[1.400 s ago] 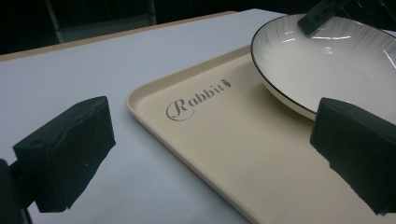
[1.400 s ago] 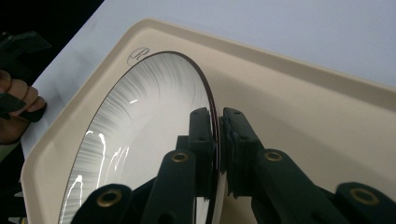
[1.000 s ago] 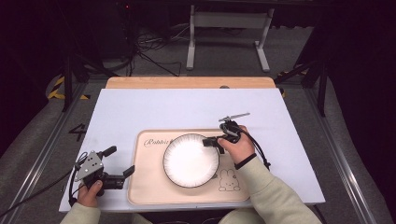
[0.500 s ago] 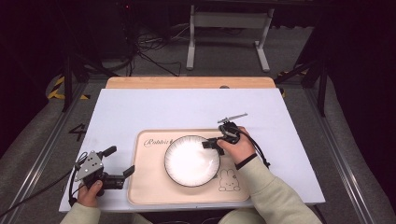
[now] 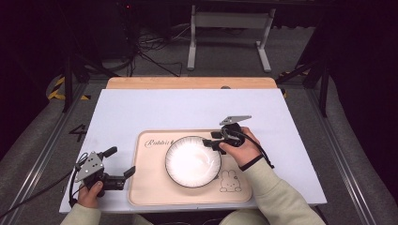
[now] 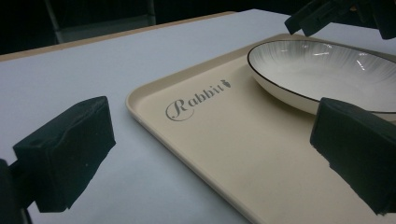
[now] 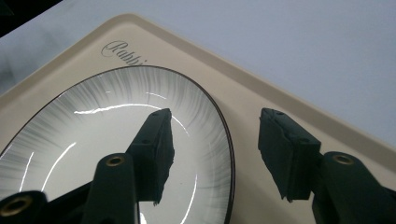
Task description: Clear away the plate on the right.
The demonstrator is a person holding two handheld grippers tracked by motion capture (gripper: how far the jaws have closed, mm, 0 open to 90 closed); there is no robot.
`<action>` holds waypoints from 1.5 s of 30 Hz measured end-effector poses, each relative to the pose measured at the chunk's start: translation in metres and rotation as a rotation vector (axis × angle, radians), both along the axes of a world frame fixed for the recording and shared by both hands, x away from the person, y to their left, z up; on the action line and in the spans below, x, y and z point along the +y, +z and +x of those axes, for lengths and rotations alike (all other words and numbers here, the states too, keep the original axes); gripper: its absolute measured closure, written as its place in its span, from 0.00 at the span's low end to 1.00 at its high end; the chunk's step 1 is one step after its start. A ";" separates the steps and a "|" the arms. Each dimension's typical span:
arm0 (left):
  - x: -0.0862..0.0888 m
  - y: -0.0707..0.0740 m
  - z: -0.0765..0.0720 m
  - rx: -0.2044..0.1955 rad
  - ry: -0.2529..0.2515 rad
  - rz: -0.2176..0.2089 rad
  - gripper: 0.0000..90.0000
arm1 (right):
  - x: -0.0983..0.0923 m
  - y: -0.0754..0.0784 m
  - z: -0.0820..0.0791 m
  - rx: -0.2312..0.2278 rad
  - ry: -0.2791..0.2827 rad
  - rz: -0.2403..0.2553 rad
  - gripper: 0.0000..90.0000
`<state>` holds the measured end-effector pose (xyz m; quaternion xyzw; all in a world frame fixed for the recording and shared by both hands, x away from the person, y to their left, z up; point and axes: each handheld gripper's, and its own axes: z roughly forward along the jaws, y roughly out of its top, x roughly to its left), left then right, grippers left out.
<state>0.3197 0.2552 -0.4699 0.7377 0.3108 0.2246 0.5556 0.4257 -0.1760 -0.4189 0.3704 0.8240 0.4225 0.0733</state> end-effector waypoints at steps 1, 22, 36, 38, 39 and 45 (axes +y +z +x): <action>0.000 0.000 0.000 0.002 0.001 -0.003 0.00 | -0.001 0.002 -0.001 -0.012 0.009 0.002 0.48; 0.000 0.000 0.000 -0.001 0.001 -0.005 0.00 | -0.016 0.030 -0.029 -0.204 0.182 0.119 0.12; 0.000 0.000 0.000 0.002 -0.001 -0.003 0.00 | -0.048 0.037 -0.043 -0.287 0.180 0.162 0.07; 0.000 0.000 0.000 0.001 -0.001 -0.003 0.00 | -0.057 0.037 -0.045 -0.308 0.171 0.161 0.07; 0.000 0.000 0.000 0.001 -0.001 -0.003 0.00 | -0.060 0.037 -0.046 -0.313 0.167 0.162 0.07; 0.000 0.000 0.000 -0.001 0.000 -0.006 0.00 | -0.080 0.035 -0.052 -0.340 0.136 0.172 0.07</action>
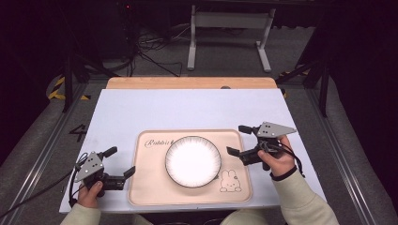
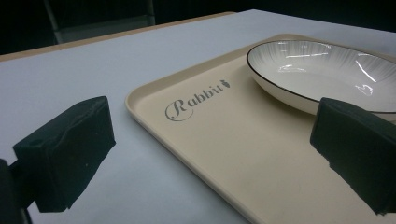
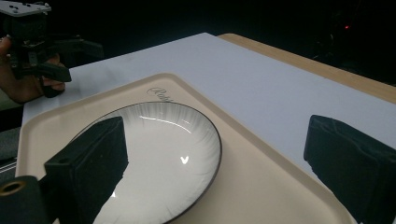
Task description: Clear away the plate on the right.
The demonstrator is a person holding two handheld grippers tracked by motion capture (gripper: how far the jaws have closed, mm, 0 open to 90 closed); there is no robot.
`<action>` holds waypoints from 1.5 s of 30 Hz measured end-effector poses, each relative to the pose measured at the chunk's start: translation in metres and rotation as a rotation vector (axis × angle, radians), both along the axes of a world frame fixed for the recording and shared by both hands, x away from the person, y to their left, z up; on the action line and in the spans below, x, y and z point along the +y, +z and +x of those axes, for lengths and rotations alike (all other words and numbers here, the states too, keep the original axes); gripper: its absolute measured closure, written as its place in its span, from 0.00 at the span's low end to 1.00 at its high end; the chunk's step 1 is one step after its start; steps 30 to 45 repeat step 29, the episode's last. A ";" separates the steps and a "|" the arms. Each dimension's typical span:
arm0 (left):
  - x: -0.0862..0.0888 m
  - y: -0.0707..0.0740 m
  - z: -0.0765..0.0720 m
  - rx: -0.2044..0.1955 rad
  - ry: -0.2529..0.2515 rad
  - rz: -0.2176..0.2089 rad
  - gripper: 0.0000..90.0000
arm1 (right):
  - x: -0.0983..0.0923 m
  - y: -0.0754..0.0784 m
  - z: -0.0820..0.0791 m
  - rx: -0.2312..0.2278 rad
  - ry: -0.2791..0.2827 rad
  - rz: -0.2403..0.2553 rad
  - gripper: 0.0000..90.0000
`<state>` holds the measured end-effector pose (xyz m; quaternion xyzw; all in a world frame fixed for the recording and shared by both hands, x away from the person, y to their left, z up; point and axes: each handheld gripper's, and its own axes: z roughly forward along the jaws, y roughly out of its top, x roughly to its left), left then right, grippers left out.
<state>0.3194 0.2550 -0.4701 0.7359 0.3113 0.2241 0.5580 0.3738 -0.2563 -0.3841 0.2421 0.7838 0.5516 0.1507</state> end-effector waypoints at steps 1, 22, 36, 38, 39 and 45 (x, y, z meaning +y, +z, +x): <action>0.000 0.000 0.000 -0.001 0.001 -0.001 0.00 | -0.004 -0.001 -0.001 -0.005 -0.005 0.005 0.07; 0.001 0.000 0.000 -0.003 -0.007 -0.010 0.00 | -0.074 -0.051 -0.017 -0.099 -0.171 0.026 0.07; 0.001 0.000 0.000 -0.004 -0.008 -0.009 0.00 | -0.083 -0.069 -0.017 -0.074 -0.190 0.022 0.07; 0.001 0.000 0.000 -0.004 -0.008 -0.009 0.00 | -0.083 -0.069 -0.017 -0.074 -0.190 0.022 0.07; 0.001 0.000 0.000 -0.004 -0.008 -0.009 0.00 | -0.083 -0.069 -0.017 -0.074 -0.190 0.022 0.07; 0.001 0.000 0.000 -0.004 -0.008 -0.009 0.00 | -0.083 -0.069 -0.017 -0.074 -0.190 0.022 0.07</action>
